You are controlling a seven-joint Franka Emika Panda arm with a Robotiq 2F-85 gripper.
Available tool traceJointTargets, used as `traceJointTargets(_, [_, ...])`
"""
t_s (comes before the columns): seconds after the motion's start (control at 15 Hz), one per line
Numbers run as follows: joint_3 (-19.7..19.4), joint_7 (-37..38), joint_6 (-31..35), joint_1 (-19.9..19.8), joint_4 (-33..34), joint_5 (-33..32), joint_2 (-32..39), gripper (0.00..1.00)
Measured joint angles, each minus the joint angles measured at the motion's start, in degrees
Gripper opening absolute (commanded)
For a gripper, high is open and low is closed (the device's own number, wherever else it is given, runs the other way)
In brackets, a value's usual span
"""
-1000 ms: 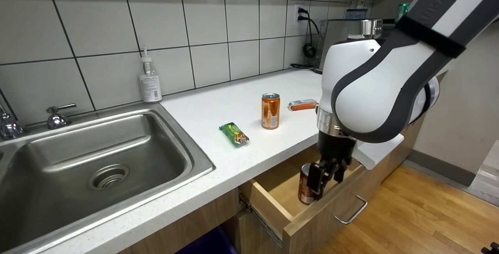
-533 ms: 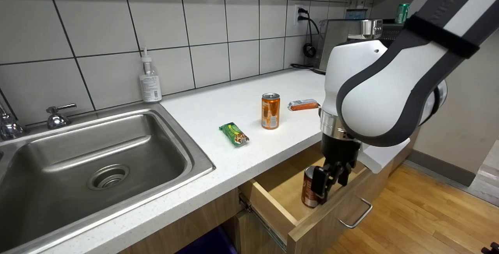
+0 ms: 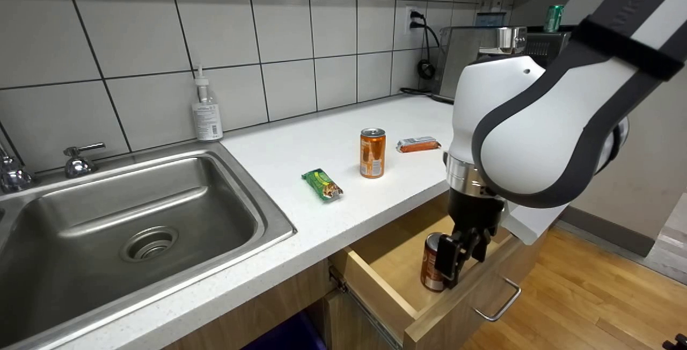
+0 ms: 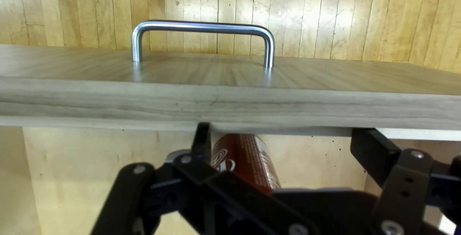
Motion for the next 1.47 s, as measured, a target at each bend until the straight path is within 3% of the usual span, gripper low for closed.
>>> traceJointTargets(1.47, [0.03,1.41,0.05,1.36,-4.88,-0.38,-3.04,1.0])
